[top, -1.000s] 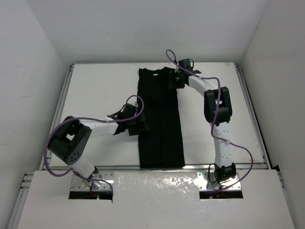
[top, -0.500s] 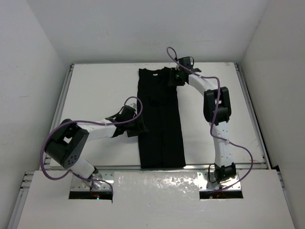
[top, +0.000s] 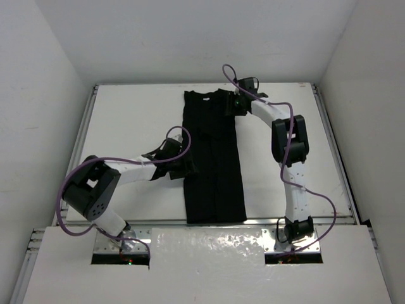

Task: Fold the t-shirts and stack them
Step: Rotate the tshirt 90 degrees

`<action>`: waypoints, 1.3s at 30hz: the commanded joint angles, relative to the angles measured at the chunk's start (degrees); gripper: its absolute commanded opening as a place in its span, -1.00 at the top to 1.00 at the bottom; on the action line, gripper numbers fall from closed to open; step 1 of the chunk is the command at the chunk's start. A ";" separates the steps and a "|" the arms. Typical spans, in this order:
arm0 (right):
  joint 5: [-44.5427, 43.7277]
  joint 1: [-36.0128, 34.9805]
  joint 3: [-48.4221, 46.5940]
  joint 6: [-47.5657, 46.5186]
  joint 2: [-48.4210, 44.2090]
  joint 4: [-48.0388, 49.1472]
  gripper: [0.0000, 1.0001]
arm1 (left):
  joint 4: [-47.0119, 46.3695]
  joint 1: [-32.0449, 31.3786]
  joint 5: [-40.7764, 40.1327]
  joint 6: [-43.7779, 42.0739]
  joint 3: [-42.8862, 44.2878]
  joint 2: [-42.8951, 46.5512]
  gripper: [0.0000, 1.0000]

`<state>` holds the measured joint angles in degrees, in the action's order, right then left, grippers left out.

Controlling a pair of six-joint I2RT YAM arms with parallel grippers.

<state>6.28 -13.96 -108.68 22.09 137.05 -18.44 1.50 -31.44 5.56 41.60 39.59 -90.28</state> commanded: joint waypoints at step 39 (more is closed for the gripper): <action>-3.21 0.07 -8.13 -2.31 1.64 -0.99 1.00 | 5.36 0.24 -3.98 -3.55 -3.21 -1.74 -0.26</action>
<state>4.49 -14.00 -115.42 20.82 142.26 -20.21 0.51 -31.44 5.17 40.10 38.98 -89.89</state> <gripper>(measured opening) 0.002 0.629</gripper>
